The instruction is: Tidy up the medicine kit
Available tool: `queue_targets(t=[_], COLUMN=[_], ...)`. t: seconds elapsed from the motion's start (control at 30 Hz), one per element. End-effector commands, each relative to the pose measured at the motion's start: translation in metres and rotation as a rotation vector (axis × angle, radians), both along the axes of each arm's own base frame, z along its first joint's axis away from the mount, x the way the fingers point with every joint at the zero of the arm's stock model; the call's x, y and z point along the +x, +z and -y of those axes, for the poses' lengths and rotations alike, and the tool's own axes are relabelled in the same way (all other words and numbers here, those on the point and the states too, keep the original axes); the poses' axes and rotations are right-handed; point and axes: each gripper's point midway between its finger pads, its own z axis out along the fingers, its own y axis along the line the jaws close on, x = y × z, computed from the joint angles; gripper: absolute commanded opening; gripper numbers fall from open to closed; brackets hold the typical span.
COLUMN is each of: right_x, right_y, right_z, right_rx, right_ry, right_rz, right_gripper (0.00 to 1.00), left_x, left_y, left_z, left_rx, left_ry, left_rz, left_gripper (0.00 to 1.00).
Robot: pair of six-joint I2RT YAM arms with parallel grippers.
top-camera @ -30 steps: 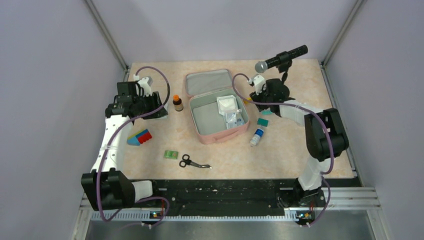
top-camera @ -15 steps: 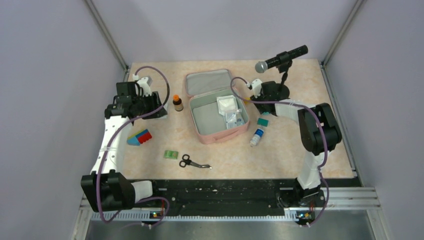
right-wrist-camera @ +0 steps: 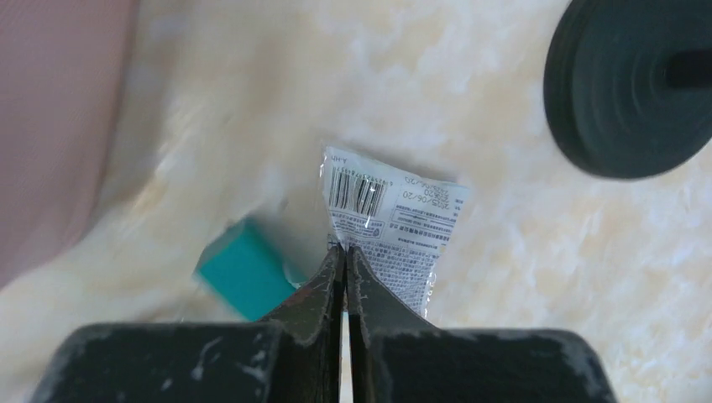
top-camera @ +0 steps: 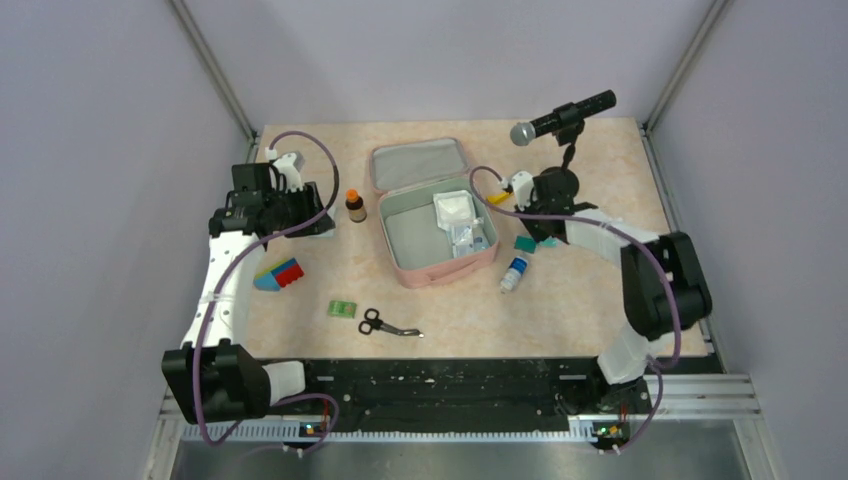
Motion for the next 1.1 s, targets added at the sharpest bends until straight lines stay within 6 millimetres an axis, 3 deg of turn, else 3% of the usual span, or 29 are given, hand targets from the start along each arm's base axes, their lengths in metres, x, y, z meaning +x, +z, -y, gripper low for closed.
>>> queue_targets(t=[0.0, 0.1, 0.23, 0.43, 0.6, 0.83, 0.93, 1.07], right_x=[-0.038, -0.064, -0.092, -0.093, -0.079, -0.051, -0.029, -0.003], right_y=[0.070, 0.110, 0.144, 0.165, 0.162, 0.118, 0.098, 0.084], right_z=[-0.023, -0.044, -0.077, -0.149, -0.216, -0.306, -0.316, -0.306], right_rx=[0.129, 0.232, 0.327, 0.438, 0.526, 0.531, 0.455, 0.344], right_ry=[0.099, 0.192, 0.305, 0.414, 0.477, 0.407, 0.349, 0.286], right_rz=[0.058, 0.105, 0.155, 0.160, 0.129, 0.056, 0.100, 0.179], right_gripper=[0.00, 0.00, 0.00, 0.00, 0.00, 0.00, 0.00, 0.00], left_x=[0.006, 0.007, 0.007, 0.005, 0.000, -0.004, -0.007, -0.013], left_y=[0.017, 0.015, 0.013, 0.014, 0.017, 0.020, 0.030, 0.039], left_z=[0.001, 0.002, 0.003, 0.001, -0.006, -0.020, -0.028, -0.031], left_rx=[-0.002, -0.011, -0.018, -0.018, -0.021, -0.058, -0.031, -0.008], left_ry=[-0.019, -0.018, -0.013, 0.007, 0.057, 0.131, 0.147, 0.147], left_rz=[0.082, 0.079, 0.085, 0.096, 0.106, 0.127, 0.152, 0.181], left_gripper=[0.52, 0.52, 0.52, 0.52, 0.52, 0.52, 0.51, 0.52])
